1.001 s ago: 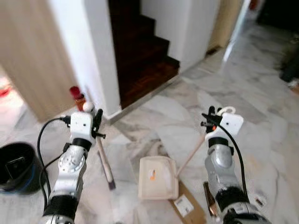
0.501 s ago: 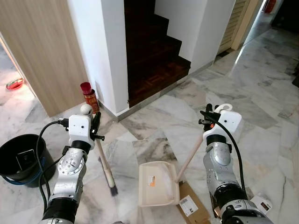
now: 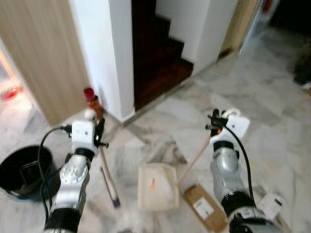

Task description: Sweep floor

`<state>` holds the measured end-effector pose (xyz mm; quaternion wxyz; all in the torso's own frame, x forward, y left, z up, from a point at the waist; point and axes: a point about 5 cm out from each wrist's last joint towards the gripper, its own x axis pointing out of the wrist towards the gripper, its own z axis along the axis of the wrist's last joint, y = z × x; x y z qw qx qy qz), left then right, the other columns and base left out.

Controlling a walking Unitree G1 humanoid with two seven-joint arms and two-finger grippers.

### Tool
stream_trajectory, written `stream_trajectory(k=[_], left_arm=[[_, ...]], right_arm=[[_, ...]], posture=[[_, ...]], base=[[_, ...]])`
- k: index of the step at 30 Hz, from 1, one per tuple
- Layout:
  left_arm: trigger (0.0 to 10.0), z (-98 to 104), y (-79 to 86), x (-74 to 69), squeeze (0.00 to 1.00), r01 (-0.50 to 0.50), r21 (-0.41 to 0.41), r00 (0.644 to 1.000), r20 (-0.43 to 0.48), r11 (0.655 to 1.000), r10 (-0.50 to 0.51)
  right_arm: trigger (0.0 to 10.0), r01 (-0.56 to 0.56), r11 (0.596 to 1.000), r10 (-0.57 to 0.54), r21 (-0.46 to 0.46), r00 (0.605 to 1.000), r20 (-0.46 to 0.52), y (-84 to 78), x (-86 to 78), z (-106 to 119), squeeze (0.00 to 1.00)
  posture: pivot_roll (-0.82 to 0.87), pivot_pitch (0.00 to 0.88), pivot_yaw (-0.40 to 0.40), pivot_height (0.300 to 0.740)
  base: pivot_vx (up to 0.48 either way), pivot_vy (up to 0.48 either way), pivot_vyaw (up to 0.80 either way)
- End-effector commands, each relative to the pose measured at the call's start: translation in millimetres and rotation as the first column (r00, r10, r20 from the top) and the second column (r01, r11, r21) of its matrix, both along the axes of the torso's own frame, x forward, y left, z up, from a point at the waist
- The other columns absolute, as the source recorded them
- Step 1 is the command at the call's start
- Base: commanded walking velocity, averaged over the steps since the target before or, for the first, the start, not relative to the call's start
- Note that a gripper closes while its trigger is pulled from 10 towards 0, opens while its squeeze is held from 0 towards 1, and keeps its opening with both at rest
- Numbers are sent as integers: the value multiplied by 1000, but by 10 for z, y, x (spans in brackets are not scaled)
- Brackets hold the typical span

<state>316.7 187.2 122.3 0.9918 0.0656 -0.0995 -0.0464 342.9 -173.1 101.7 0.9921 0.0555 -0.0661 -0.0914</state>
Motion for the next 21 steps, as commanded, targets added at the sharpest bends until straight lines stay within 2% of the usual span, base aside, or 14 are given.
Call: stream_trajectory(k=[1, 21], left_arm=[[10000, 131, 44, 9, 0, -3, 15, 999, 51, 1000, 2], [10000, 48, -64, -46, 0, 77, 19, 997, 6, 997, -77]], right_arm=[[10000, -26, 1000, 26, 2, 998, 58, 96, 74, 157, 0], [10000, -26, 1000, 25, 18, 999, 44, 141, 82, 125, 0]], posture=[[144, 0, -58, 740], [166, 0, -46, 740]], base=[[0, 379, 0], [0, 0, 0]])
